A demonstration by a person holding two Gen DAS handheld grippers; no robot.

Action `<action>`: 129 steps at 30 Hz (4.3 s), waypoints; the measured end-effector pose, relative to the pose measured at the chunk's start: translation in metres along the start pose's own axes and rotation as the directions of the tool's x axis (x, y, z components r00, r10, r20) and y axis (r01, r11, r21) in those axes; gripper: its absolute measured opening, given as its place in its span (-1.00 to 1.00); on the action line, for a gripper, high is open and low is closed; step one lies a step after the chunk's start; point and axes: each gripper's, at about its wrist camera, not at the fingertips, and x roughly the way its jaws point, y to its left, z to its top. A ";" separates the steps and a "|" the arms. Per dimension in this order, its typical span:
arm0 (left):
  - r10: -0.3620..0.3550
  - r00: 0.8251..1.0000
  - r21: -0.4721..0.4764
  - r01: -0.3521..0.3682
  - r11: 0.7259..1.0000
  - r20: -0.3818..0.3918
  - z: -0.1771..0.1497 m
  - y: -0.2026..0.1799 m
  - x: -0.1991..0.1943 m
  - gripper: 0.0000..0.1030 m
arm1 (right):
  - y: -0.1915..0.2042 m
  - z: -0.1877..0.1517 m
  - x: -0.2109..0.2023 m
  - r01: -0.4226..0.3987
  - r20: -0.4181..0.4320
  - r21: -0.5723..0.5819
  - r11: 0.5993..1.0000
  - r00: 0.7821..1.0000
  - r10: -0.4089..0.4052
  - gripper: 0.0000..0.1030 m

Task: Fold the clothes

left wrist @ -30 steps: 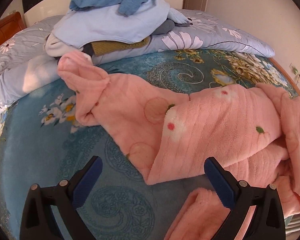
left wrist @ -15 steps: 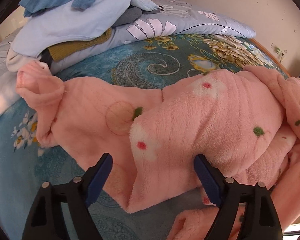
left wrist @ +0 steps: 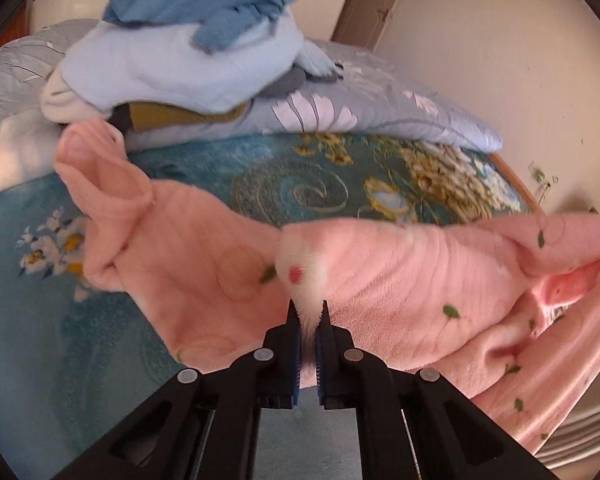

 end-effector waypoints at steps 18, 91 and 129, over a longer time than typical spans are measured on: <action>0.280 0.913 -0.179 -0.234 0.955 0.298 0.133 0.144 -0.180 -0.89 | 0.218 -0.009 -0.046 -0.710 -0.209 -0.134 0.691 0.702 0.681 -0.92; 0.580 0.783 -0.329 -0.500 0.801 0.225 -0.006 0.240 -0.263 -0.90 | 0.140 0.052 0.080 -0.430 -0.080 0.104 0.897 0.895 0.439 -0.82; 0.184 0.983 -0.464 -0.166 0.870 -0.006 -0.251 0.233 -0.185 0.13 | -0.042 -0.169 0.119 0.025 -0.325 0.197 0.980 0.945 0.042 -0.81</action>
